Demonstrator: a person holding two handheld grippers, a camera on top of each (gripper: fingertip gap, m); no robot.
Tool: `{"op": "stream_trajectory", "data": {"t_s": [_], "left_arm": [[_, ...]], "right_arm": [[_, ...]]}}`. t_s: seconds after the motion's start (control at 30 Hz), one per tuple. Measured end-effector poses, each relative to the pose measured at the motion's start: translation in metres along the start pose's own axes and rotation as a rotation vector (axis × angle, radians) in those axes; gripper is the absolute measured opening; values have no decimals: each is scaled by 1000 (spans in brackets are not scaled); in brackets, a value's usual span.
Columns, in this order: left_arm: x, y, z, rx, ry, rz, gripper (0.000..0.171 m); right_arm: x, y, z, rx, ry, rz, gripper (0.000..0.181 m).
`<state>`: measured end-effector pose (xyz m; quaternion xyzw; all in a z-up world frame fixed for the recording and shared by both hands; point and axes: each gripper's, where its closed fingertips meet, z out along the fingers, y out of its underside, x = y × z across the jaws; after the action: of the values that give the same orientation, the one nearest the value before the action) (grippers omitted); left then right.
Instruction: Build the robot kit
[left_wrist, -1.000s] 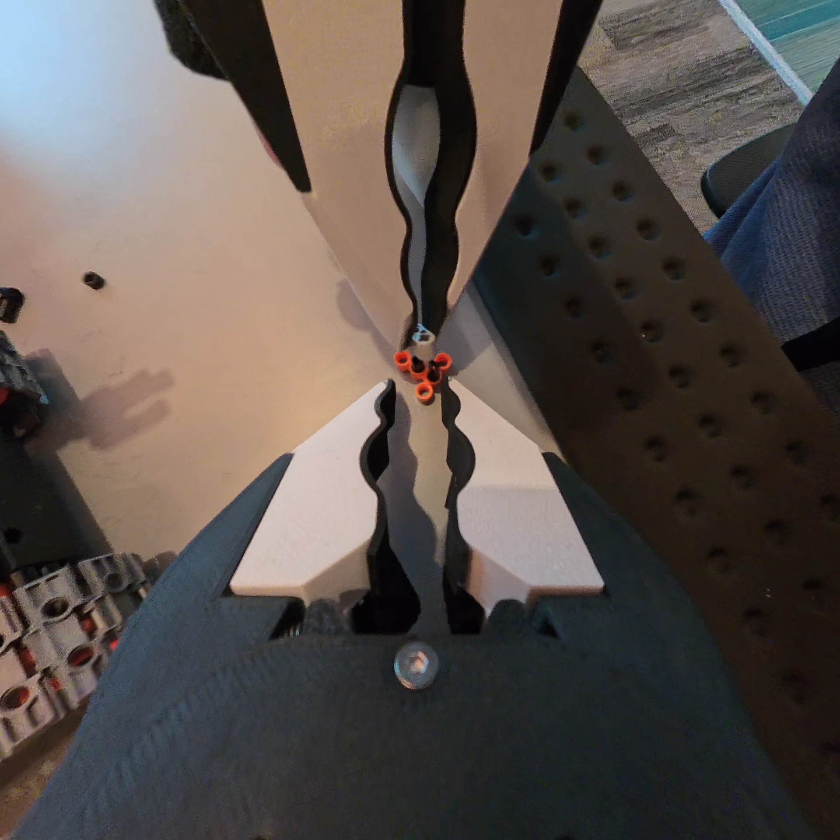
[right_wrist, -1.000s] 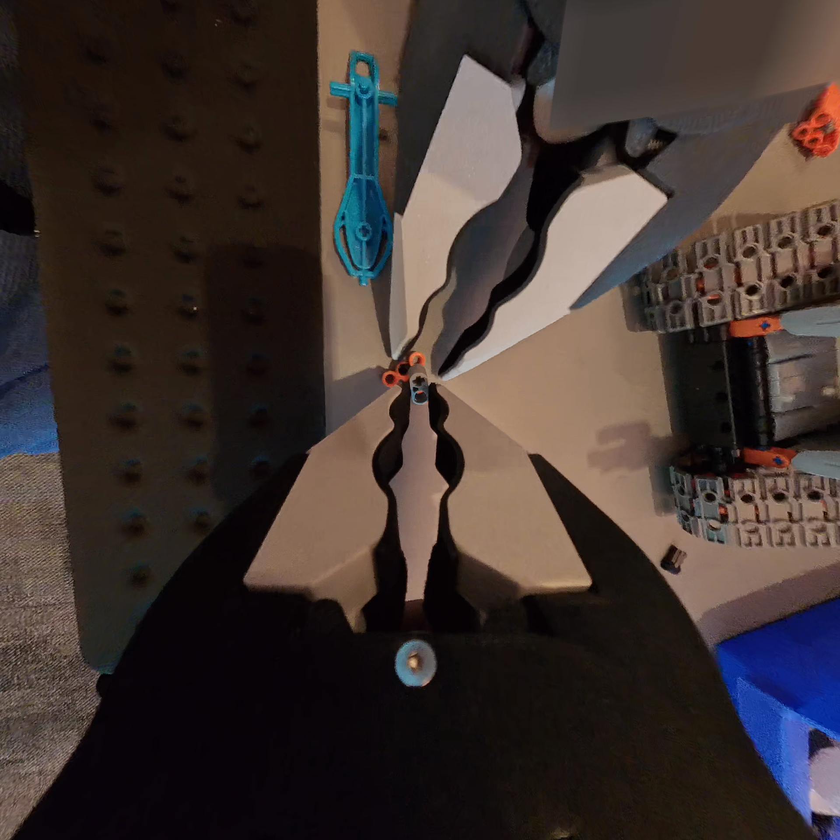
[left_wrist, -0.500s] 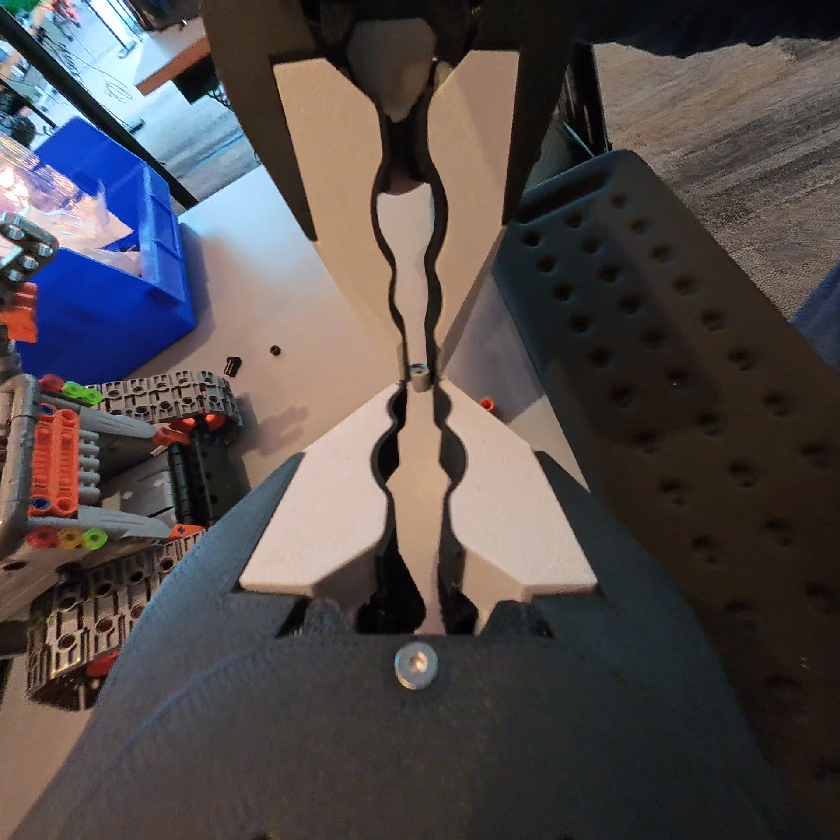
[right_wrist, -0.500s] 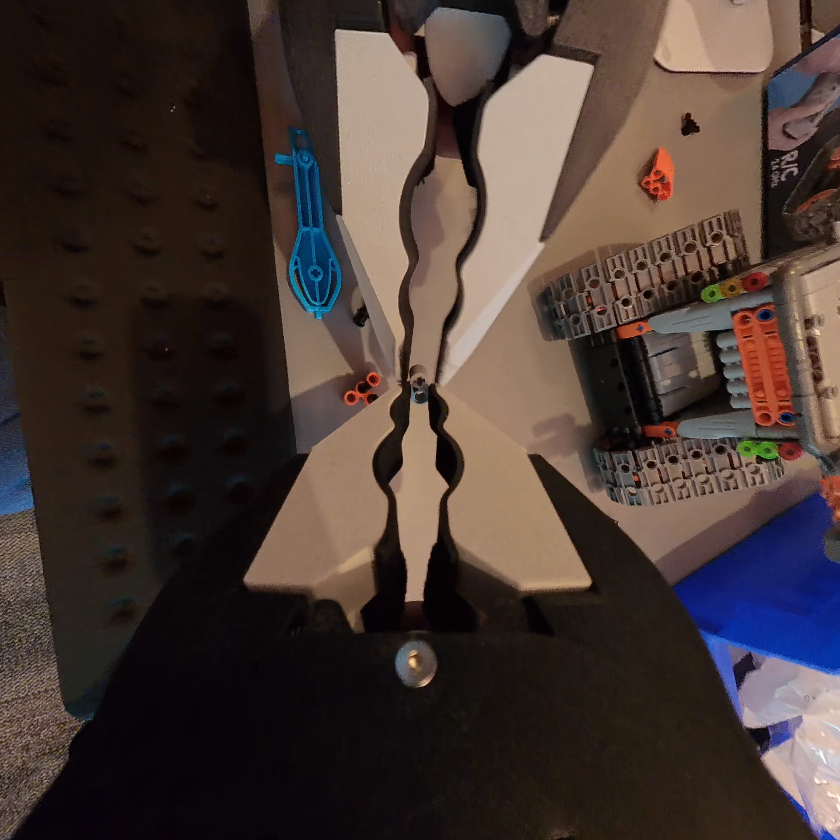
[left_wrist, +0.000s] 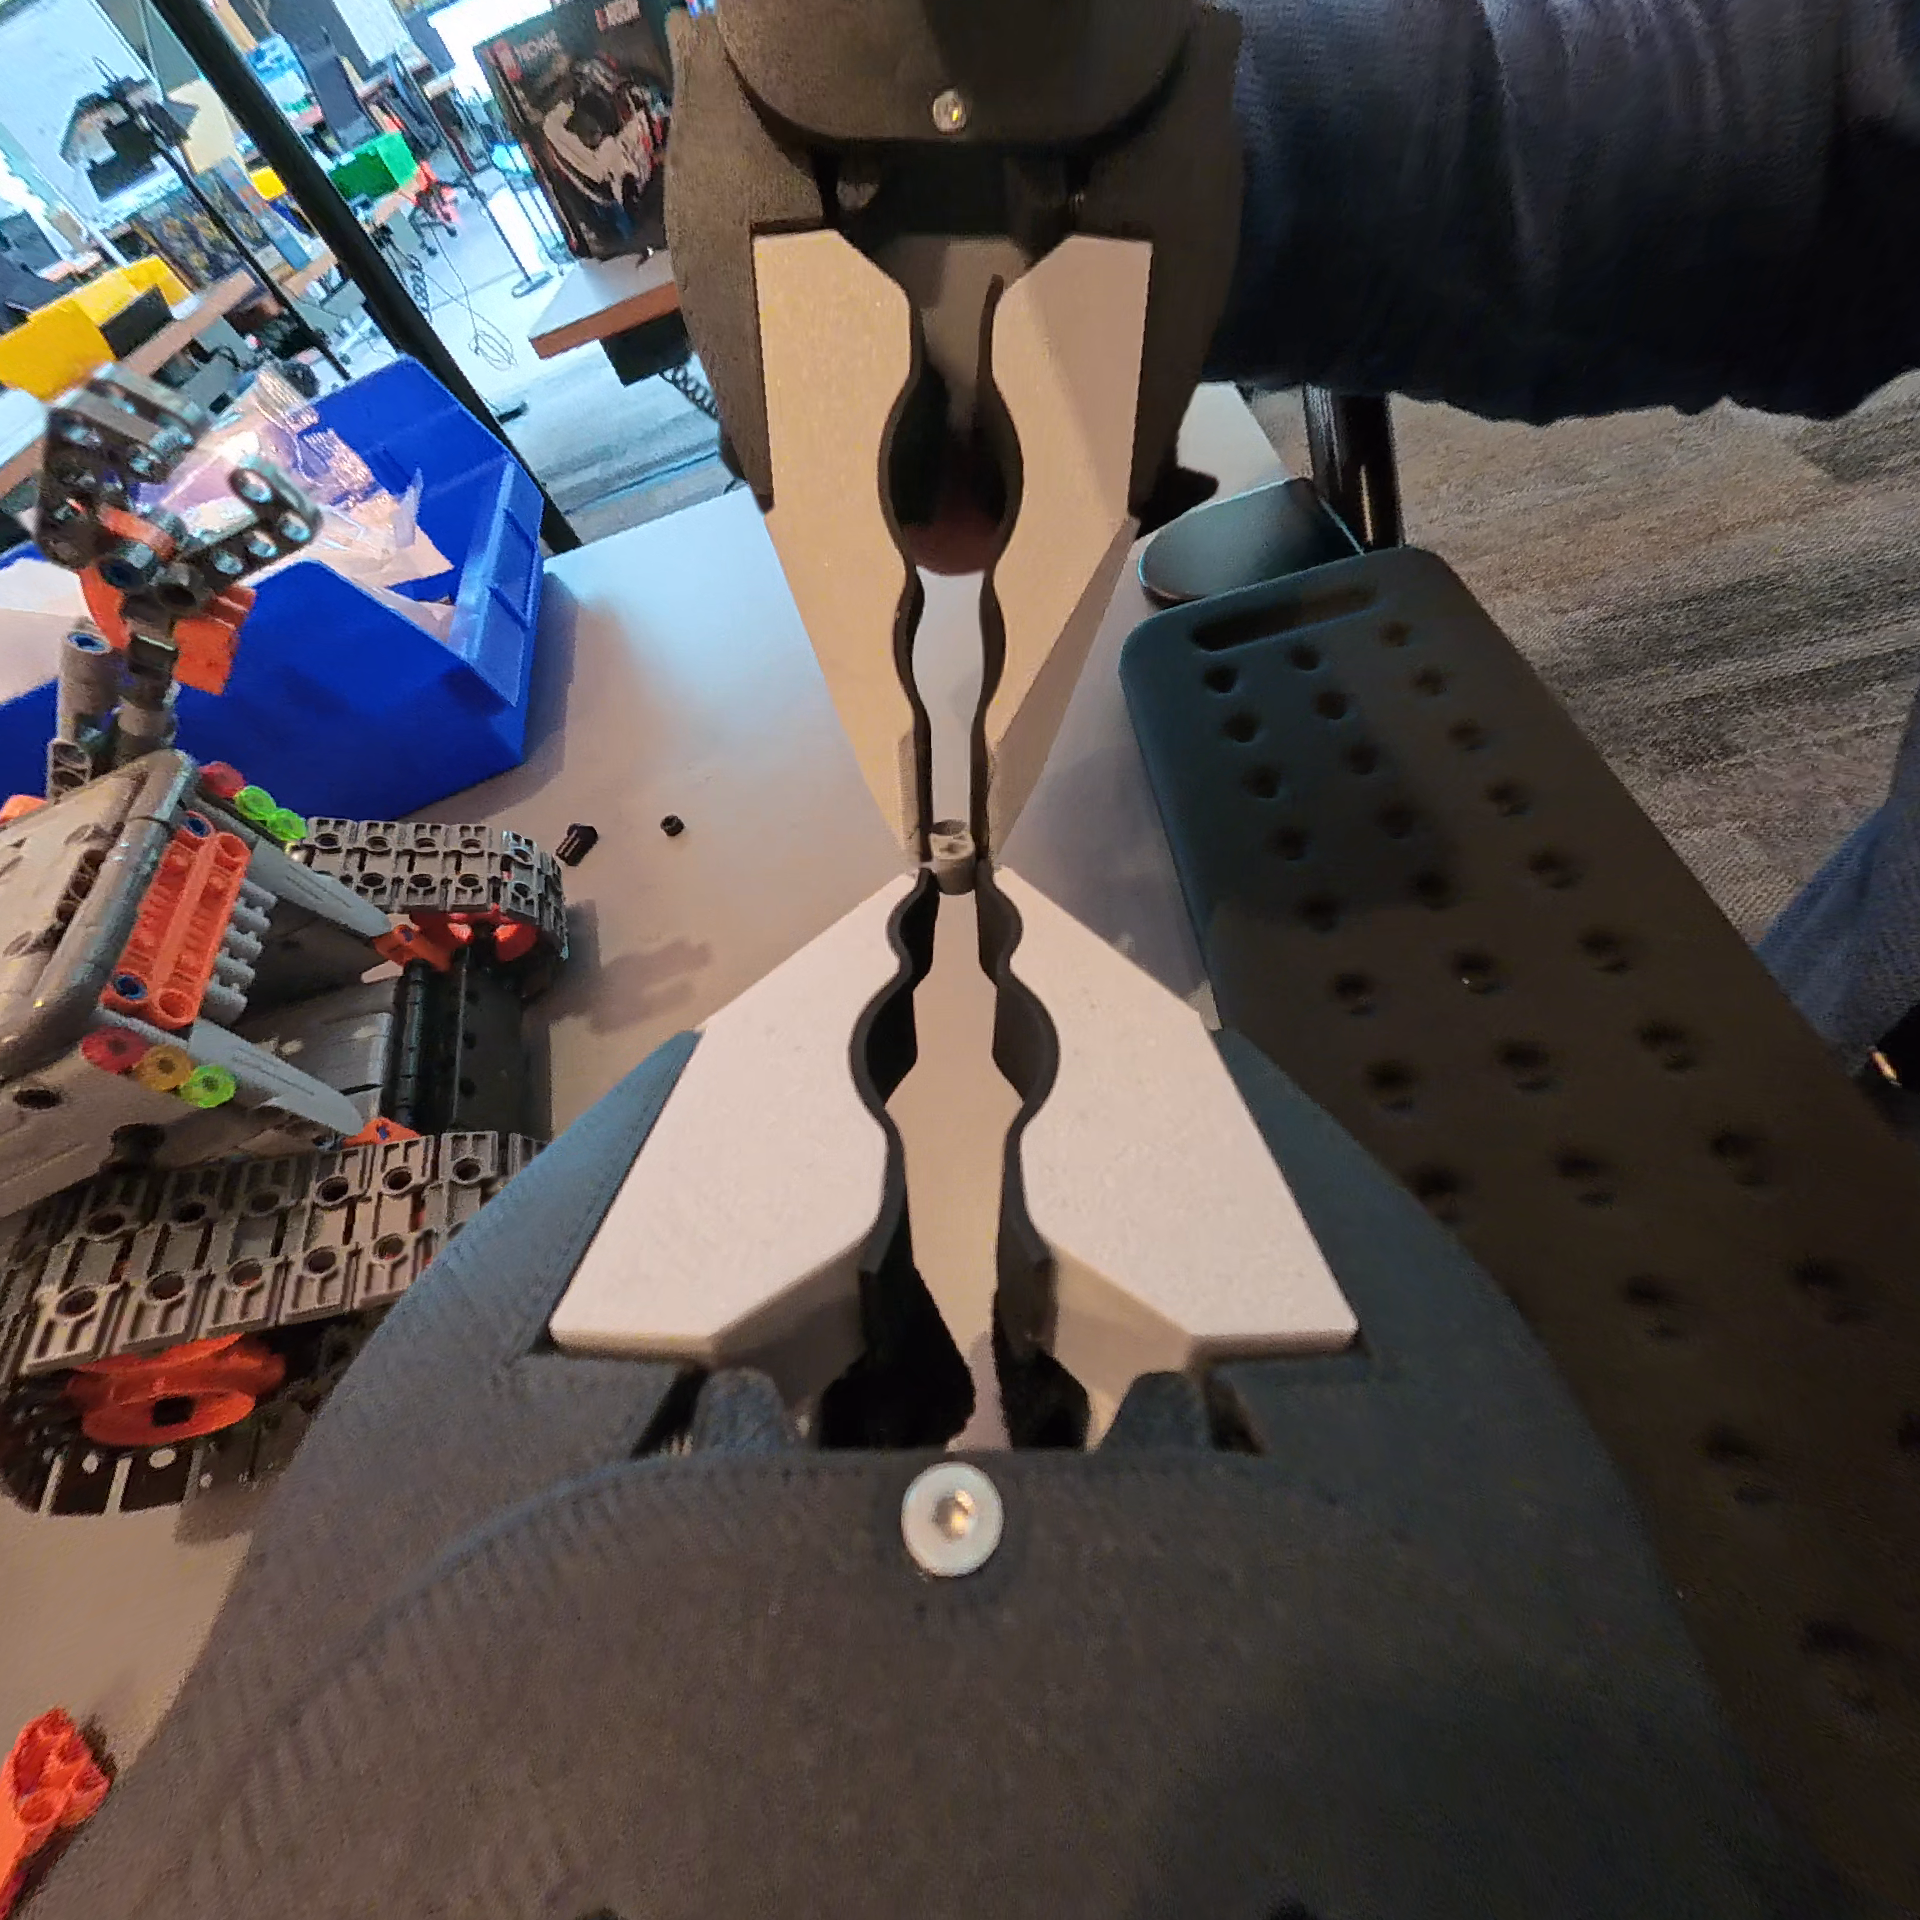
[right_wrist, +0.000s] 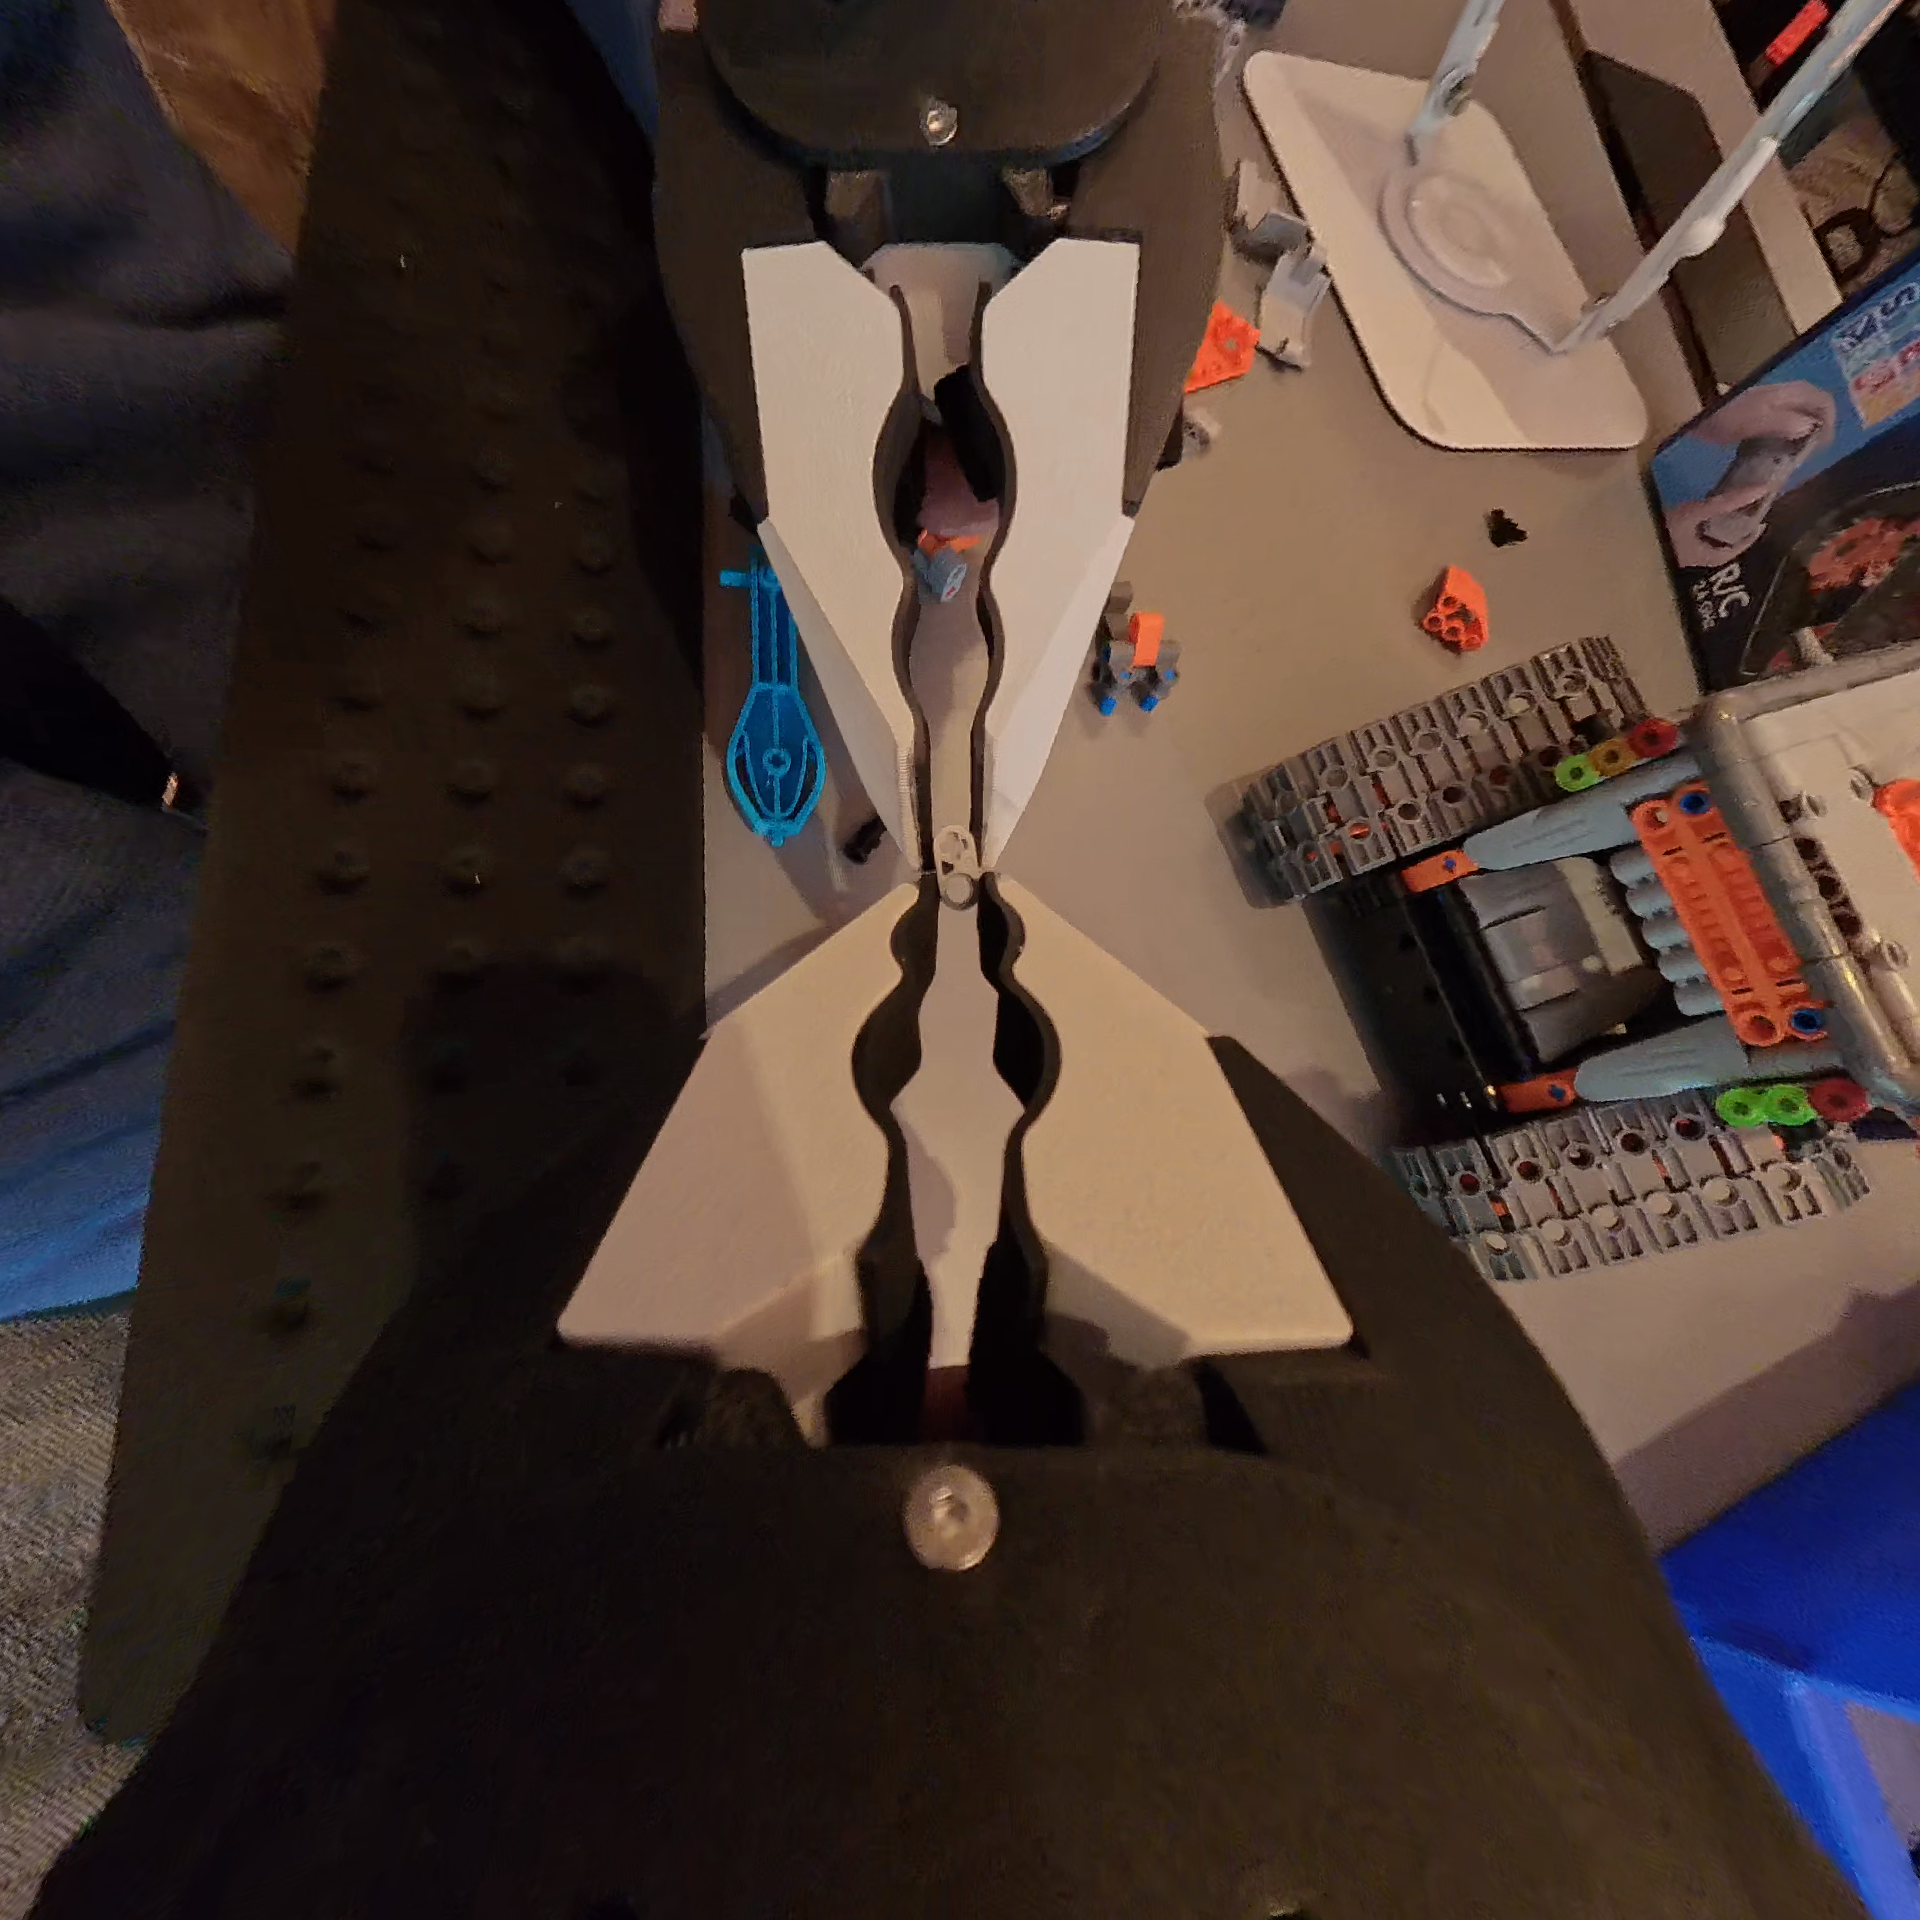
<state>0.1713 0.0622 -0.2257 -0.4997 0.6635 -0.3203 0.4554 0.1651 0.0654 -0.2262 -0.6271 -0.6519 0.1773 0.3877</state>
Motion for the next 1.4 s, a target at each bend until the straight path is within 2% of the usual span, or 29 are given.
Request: {"op": "stream_trajectory", "data": {"t_s": [0.1, 0.3, 0.47, 0.77, 1.4], "left_arm": [[2, 7, 2, -42, -4, -9, 12], [11, 17, 9, -123, 6, -24, 8], [14, 20, 11, -151, -18, -24, 6], [22, 30, 19, -237, -23, 13, 6], [21, 38, 23, -284, -25, 44, 6]], "right_arm": [[-3, 7, 0, -82, -36, -60, 4], [-11, 20, 10, -213, -129, -154, 4], [-13, 22, 12, -236, -177, -180, 4], [-22, 33, 18, -274, -350, -227, 4], [-20, 39, 22, -312, -393, -235, 4]]}}
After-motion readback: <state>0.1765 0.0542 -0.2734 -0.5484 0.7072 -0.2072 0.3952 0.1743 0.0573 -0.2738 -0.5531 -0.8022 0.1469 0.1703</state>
